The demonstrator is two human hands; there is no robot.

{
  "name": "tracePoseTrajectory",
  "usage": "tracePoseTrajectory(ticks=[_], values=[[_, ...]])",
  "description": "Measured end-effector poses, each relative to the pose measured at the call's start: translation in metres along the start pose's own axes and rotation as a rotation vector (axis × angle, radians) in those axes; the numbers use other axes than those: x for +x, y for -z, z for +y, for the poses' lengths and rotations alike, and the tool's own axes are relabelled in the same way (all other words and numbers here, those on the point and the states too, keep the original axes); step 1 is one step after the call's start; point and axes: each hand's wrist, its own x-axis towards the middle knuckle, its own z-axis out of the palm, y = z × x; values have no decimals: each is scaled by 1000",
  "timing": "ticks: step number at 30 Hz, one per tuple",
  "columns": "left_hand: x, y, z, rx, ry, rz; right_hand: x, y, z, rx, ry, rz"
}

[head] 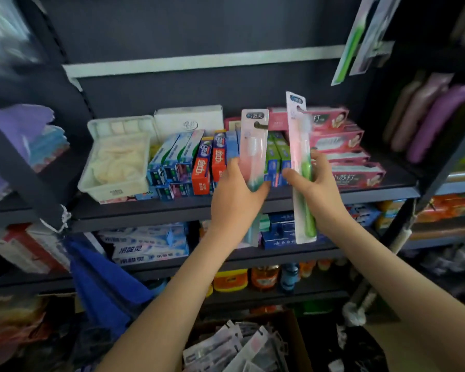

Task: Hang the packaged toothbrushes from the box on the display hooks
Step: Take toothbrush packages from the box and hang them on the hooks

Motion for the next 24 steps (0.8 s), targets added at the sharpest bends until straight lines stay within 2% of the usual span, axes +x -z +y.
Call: tracePoseTrajectory(ticks=[3,7,16,24], values=[[22,-15,40,26,-32,93,33,35,-16,-217,123,-33],[56,-37,88,84,-61,153,86,93,-37,-552,269,14],[116,-75,174,145,-106,280,180,173,-77,-801,503,151],[160,-75,213,164,-115,302,239,175,-109,-1053,534,280]])
